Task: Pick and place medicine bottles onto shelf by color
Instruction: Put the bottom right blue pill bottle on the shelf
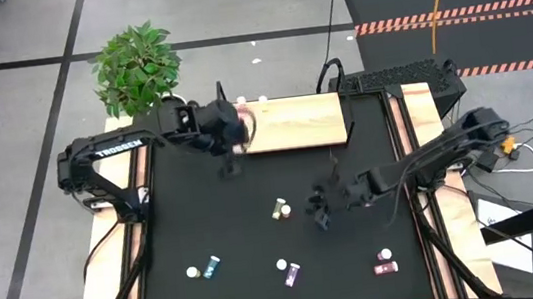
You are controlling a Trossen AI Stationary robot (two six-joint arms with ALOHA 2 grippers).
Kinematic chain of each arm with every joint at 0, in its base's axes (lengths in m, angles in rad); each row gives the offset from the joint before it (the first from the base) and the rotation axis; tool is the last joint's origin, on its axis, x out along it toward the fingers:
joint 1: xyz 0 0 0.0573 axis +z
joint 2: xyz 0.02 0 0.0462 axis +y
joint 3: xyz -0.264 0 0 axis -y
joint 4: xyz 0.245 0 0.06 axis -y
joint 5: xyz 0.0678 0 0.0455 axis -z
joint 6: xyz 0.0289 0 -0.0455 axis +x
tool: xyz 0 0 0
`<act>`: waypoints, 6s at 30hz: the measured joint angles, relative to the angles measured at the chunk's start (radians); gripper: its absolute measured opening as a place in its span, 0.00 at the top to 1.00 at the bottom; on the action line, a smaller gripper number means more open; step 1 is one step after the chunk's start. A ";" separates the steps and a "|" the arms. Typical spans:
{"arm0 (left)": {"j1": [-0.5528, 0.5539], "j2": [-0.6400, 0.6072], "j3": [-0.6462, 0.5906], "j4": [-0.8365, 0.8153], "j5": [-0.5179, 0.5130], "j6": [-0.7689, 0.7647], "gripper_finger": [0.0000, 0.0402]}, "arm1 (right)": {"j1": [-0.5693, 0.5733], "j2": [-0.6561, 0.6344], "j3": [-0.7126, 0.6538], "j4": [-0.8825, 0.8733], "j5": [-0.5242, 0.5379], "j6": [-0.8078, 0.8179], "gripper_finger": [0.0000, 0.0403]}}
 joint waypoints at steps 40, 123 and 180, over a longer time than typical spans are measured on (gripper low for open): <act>-0.447 -0.216 -0.404 0.353 0.041 -0.020 0.42 | 0.168 0.526 0.451 0.090 -0.111 -0.592 0.44; -0.588 -0.233 -0.652 0.899 -0.132 -0.005 0.42 | 0.111 0.540 0.206 0.576 -0.347 -0.670 0.58; -0.326 0.090 -0.315 0.892 0.012 -0.370 0.42 | -0.109 -0.043 0.205 -0.029 -0.297 -0.541 0.76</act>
